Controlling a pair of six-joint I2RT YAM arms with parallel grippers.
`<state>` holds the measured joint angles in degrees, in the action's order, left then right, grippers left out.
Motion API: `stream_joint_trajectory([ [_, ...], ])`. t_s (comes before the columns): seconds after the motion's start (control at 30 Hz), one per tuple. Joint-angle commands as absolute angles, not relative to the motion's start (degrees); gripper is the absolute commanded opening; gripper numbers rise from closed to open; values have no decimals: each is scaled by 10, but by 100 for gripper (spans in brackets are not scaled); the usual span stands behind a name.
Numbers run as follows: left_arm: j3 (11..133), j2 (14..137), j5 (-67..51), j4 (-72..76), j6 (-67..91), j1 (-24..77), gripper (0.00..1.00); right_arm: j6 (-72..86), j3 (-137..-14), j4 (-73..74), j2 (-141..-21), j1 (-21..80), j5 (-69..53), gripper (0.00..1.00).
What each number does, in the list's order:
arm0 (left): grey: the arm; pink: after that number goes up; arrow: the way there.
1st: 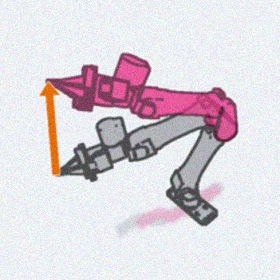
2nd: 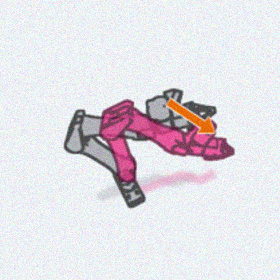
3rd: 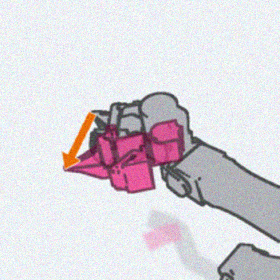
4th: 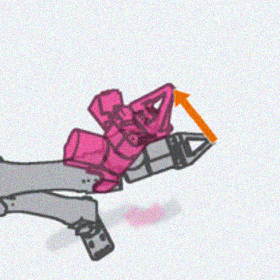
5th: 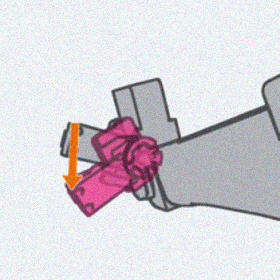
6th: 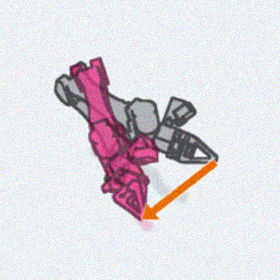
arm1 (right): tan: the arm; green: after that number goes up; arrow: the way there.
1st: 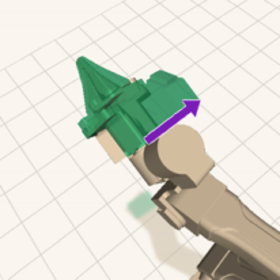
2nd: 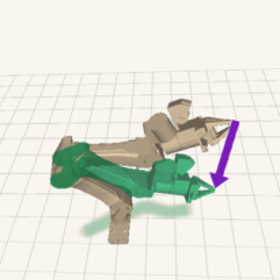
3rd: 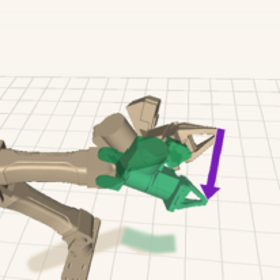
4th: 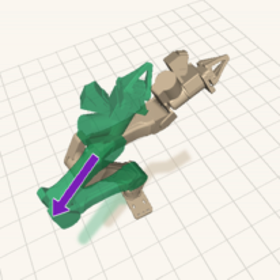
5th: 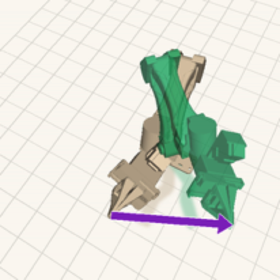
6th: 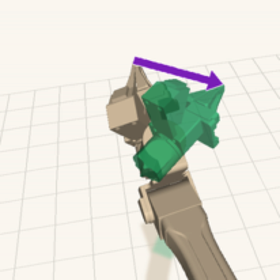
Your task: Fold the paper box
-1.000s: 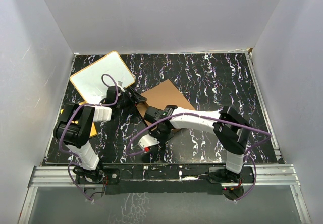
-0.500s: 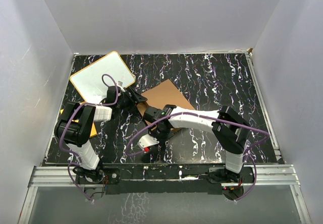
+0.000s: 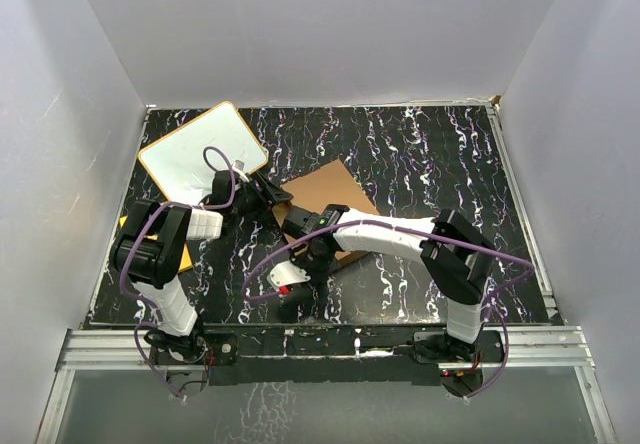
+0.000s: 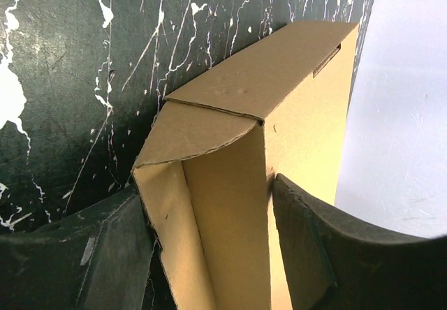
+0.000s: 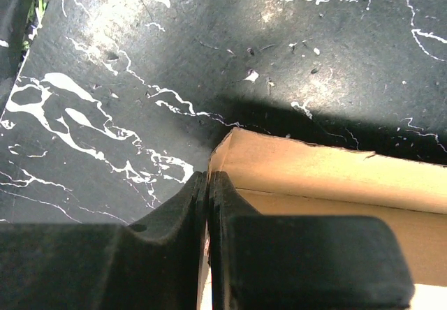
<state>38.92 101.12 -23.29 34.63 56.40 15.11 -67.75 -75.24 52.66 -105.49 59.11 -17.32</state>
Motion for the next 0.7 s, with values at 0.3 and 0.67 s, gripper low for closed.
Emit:
stream_joint_trajectory([
  [0.3, 357, 1060, -207, 228, 522, 159, 59, -667, -782, 460, -1095, 583, -185, 8],
  [0.67, 358, 1068, -211, 233, 522, 158, 59, -672, -830, 504, -1143, 584, -184, 8],
])
